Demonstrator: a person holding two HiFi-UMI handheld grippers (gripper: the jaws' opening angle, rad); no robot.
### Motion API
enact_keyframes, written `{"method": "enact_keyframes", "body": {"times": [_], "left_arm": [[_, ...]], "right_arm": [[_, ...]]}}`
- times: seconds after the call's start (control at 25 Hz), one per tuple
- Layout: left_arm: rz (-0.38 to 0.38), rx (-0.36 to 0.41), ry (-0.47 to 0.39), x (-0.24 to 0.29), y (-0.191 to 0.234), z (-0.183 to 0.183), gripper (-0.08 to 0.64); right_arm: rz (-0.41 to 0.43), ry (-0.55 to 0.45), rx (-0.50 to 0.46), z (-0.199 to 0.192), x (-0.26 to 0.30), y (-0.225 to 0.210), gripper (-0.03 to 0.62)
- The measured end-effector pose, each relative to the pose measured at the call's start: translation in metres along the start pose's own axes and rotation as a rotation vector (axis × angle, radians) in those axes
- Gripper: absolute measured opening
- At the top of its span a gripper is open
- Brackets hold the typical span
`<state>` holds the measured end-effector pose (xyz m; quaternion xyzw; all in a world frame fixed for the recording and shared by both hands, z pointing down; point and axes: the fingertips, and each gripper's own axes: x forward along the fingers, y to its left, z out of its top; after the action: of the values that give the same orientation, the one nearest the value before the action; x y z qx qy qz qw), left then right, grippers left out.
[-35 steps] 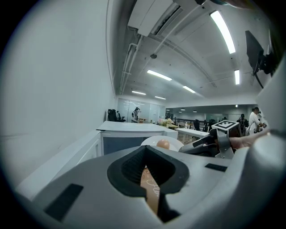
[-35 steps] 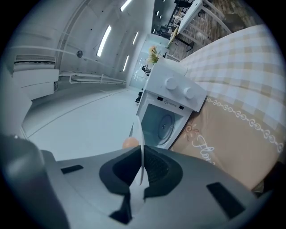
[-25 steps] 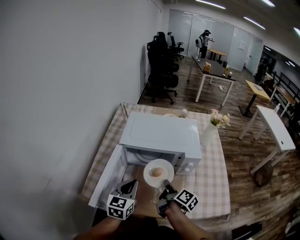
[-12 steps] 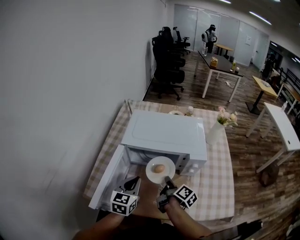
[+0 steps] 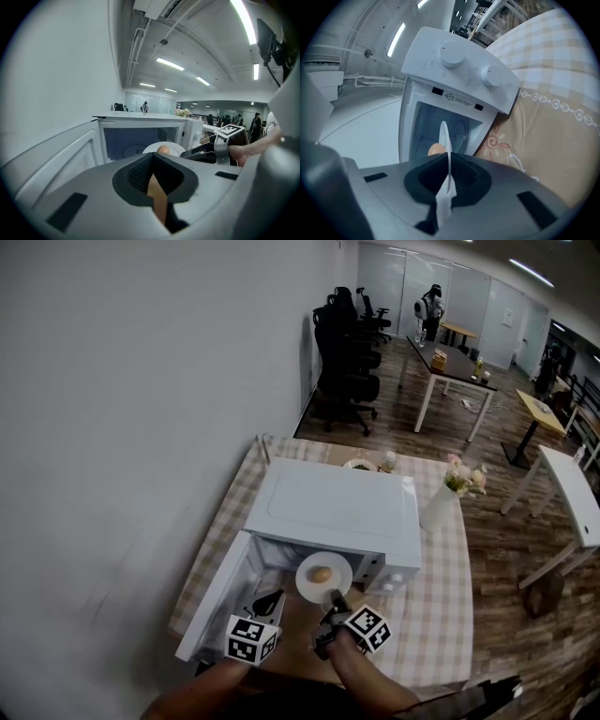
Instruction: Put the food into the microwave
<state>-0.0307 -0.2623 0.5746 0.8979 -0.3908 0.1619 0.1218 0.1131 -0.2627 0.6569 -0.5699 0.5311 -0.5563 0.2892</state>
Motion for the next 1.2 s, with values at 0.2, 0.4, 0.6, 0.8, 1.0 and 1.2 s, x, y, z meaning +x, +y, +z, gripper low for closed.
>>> {"method": "enact_keyframes", "body": {"times": [0.2,0.4,0.6,0.8,1.0,1.2], "left_arm": [[0.003,0.0,0.02,0.006,0.004,-0.005,0.006],[0.01,-0.002,0.03,0.009,0.009,-0.003,0.006],[0.009,0.007,0.045,0.016,0.013,-0.004,0.006],[0.008,0.01,0.053,0.022,0.016,-0.005,0.006],[0.014,0.003,0.059,0.025,0.018,-0.004,0.006],[0.02,-0.015,0.062,0.028,0.021,-0.004,0.006]], "right_arm": [[-0.014,-0.016,0.022,0.005,0.015,-0.007,0.017],[-0.022,-0.023,0.033,0.006,0.026,-0.01,0.017],[-0.049,-0.042,0.031,0.005,0.036,-0.017,0.017],[-0.061,-0.057,0.051,0.008,0.048,-0.023,0.017],[-0.073,-0.071,0.079,0.011,0.055,-0.029,0.017],[-0.08,-0.08,0.098,0.011,0.063,-0.031,0.017]]}}
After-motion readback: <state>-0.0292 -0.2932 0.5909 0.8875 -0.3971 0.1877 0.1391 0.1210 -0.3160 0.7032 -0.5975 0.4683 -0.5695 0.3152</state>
